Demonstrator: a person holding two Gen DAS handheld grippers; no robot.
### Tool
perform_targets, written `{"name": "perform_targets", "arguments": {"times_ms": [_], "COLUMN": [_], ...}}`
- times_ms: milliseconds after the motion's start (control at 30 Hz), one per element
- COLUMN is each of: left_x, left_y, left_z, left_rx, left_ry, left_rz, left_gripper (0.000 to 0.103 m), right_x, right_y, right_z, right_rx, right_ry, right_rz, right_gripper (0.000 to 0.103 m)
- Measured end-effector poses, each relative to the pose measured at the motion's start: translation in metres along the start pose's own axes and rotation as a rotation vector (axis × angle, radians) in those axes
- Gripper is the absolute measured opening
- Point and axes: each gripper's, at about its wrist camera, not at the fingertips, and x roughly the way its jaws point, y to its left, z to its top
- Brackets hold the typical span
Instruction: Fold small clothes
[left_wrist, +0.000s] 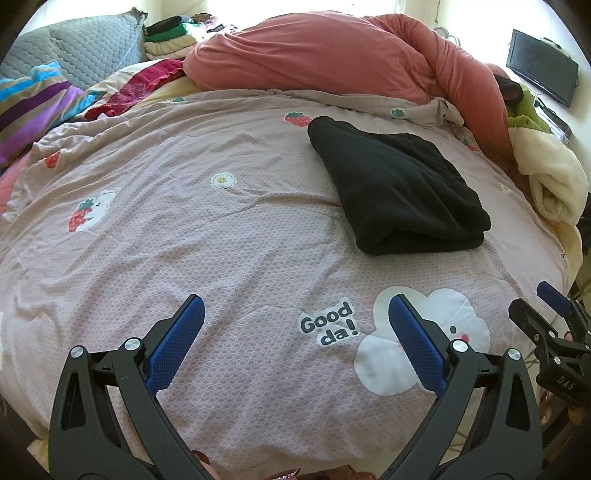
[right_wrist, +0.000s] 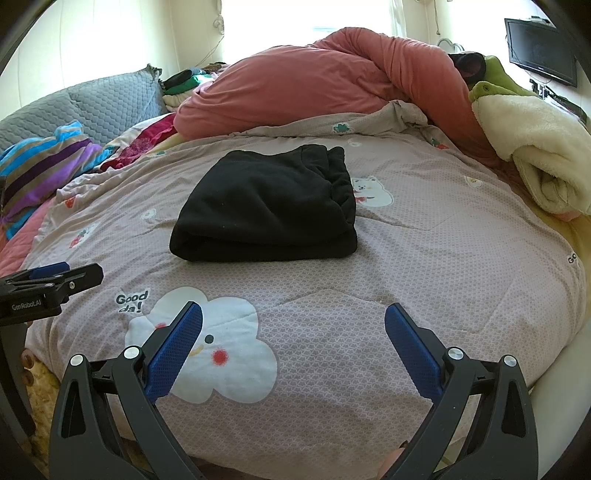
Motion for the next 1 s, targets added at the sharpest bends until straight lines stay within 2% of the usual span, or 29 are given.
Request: {"name": "perform_targets", "arguments": {"times_ms": [433,567,667,733,800,900,967,1000], "left_x": [0.000,-0.001,-0.002,0.000,0.004,0.008,0.006,0.004], "left_y": [-0.001,0.000,0.005,0.015,0.031,0.067,0.099,0.123], "left_z": [-0.002,-0.004,-0.007,-0.007,-0.007,-0.005,-0.002,-0.001], "left_rx": [0.012,0.010,0.009,-0.028,-0.066,-0.144,-0.209,-0.254], "left_ry": [0.009,0.013,0.012,0.028,0.035,0.044,0.030,0.023], "left_rz": [-0.016,-0.045,-0.067,-0.065,-0.007,0.029,0.064,0.106], "left_gripper": [0.094,0.094,0.094,0.094,0.094,0.094,0.094,0.094], "right_x": [-0.001,-0.001,-0.004,-0.007,-0.014,-0.026,-0.034,-0.039], "right_y": [-0.002,-0.004,-0.015,-0.031,-0.054,-0.097,-0.128,-0.146], "right_z": [-0.001,-0.002,-0.006,-0.010,-0.017,-0.032,-0.044,-0.049], "right_rx": [0.019,0.022,0.050,0.098,0.165,0.262,0.330,0.370], "right_ry": [-0.002,0.001,-0.001,-0.002,-0.013,-0.017,0.000,0.009], "right_rz": [-0.016,-0.043,-0.112,-0.181,-0.266,-0.415,-0.511,-0.552], "right_gripper": [0.099,0.098,0.098,0.098,0.098,0.098,0.098,0.098]}}
